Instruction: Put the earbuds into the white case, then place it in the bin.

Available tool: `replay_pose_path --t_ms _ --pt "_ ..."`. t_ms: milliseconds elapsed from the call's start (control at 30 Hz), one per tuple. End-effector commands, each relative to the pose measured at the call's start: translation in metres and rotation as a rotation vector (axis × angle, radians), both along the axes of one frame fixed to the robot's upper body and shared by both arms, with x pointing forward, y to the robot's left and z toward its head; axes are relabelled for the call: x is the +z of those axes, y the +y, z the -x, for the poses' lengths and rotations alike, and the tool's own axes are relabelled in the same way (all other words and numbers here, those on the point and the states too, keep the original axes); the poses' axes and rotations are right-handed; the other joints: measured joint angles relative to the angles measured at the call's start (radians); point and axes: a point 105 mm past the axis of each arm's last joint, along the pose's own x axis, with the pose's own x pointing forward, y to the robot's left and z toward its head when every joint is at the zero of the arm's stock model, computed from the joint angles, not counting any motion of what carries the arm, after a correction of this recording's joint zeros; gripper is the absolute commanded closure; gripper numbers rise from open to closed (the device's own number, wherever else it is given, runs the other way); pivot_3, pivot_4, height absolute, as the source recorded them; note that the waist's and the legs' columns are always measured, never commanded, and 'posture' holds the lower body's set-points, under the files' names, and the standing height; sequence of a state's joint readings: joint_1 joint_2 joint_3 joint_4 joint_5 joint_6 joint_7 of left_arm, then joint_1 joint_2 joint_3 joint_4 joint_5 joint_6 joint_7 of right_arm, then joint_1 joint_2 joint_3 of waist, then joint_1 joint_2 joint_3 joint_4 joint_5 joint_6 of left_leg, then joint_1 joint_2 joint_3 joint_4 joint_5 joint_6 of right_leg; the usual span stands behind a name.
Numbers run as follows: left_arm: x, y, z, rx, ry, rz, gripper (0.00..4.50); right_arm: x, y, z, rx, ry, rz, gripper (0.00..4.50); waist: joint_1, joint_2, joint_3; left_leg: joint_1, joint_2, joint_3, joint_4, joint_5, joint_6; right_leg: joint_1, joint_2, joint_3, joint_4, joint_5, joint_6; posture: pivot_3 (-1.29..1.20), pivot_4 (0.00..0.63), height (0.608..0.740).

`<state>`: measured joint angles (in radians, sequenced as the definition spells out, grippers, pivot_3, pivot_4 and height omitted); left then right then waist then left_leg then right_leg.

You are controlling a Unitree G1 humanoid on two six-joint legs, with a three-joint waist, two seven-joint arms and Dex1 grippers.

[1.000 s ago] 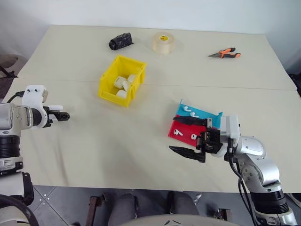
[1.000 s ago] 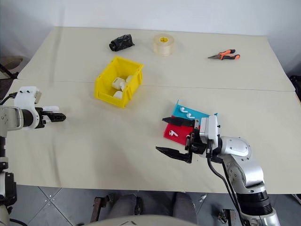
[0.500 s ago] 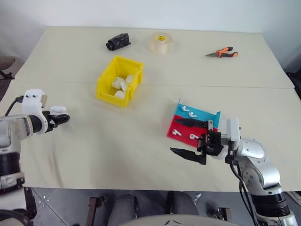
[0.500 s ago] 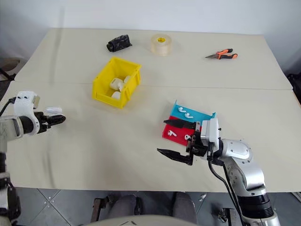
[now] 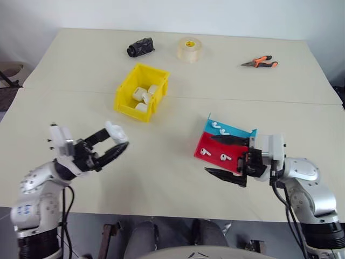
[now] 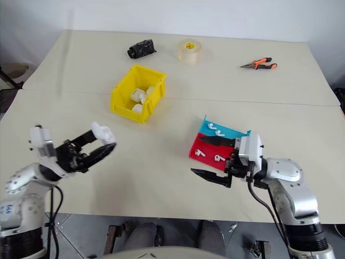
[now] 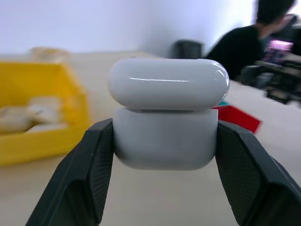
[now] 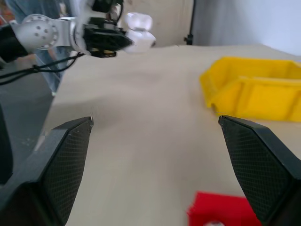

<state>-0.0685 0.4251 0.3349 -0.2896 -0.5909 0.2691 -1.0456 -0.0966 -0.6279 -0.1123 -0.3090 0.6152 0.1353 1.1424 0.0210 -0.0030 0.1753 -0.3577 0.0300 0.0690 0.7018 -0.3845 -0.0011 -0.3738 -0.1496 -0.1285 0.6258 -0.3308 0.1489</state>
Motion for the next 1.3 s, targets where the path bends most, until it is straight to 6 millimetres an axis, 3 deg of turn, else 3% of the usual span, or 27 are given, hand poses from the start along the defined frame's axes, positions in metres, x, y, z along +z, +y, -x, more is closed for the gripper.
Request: replay_pose_path --t_ms 33,133,233,400,500,733,900,1300 --pt "-0.008 -0.031 0.004 -0.114 -0.132 -0.037 1.70 0.011 -0.023 0.002 -0.095 -0.034 0.028 0.00 0.005 0.000 0.000 0.000 0.000 0.000 0.000 0.000 0.000 0.000 0.000 0.000 0.000 0.000 0.000 0.00 0.150 0.740" --pt "-0.015 -0.061 0.009 -0.232 -0.239 -0.052 1.70 0.011 -0.044 0.007 -0.194 -0.016 0.079 0.00 0.006 0.000 0.000 0.000 0.000 0.000 0.000 0.000 0.000 0.000 0.000 -0.001 -0.001 0.000 0.000 0.00 0.150 0.740" --pt "-0.007 -0.088 0.006 -0.274 -0.323 0.016 1.70 0.007 -0.066 0.017 -0.280 0.048 0.137 0.00 0.009 0.000 0.000 -0.001 0.000 0.001 0.000 0.000 0.000 0.000 0.000 -0.001 -0.001 0.000 0.000 0.00 0.150 0.740" --pt "-0.006 -0.114 0.013 -0.412 -0.399 0.073 1.70 -0.006 -0.093 0.037 -0.350 0.114 0.263 0.00 0.005 0.001 -0.001 0.000 0.000 0.001 -0.001 0.000 0.000 0.001 0.000 -0.001 -0.001 0.000 0.000 0.00 0.150 0.740" --pt "-0.018 -0.124 0.013 -0.509 -0.354 0.067 1.70 -0.013 -0.100 0.042 -0.401 0.152 0.318 0.00 0.004 0.001 -0.001 0.000 0.000 0.002 -0.001 0.000 0.001 0.001 0.000 -0.001 -0.002 0.000 0.000 0.00 0.150 0.740" --pt "-0.022 -0.125 0.011 -0.537 -0.344 0.066 1.70 -0.007 -0.071 0.021 -0.400 0.203 0.476 0.00 0.002 0.002 -0.002 0.001 0.001 0.001 0.000 0.000 0.001 0.001 0.000 0.000 -0.003 0.000 0.000 0.00 0.150 0.740" --pt "-0.026 -0.122 0.016 -0.556 -0.329 0.047 1.70 -0.007 -0.038 0.004 -0.327 0.220 0.633 0.00 0.004 0.002 -0.002 0.001 0.001 -0.004 0.000 0.000 0.001 0.001 0.000 -0.001 -0.003 0.000 0.000 0.00 0.150 0.740" --pt "-0.028 -0.123 0.026 -0.540 -0.315 0.052 1.70 -0.016 -0.028 -0.030 -0.368 0.255 0.945 0.00 0.000 0.002 -0.002 -0.010 0.001 -0.007 0.006 0.000 0.001 -0.002 0.000 -0.007 -0.004 0.000 0.000 0.00 0.150 0.740"
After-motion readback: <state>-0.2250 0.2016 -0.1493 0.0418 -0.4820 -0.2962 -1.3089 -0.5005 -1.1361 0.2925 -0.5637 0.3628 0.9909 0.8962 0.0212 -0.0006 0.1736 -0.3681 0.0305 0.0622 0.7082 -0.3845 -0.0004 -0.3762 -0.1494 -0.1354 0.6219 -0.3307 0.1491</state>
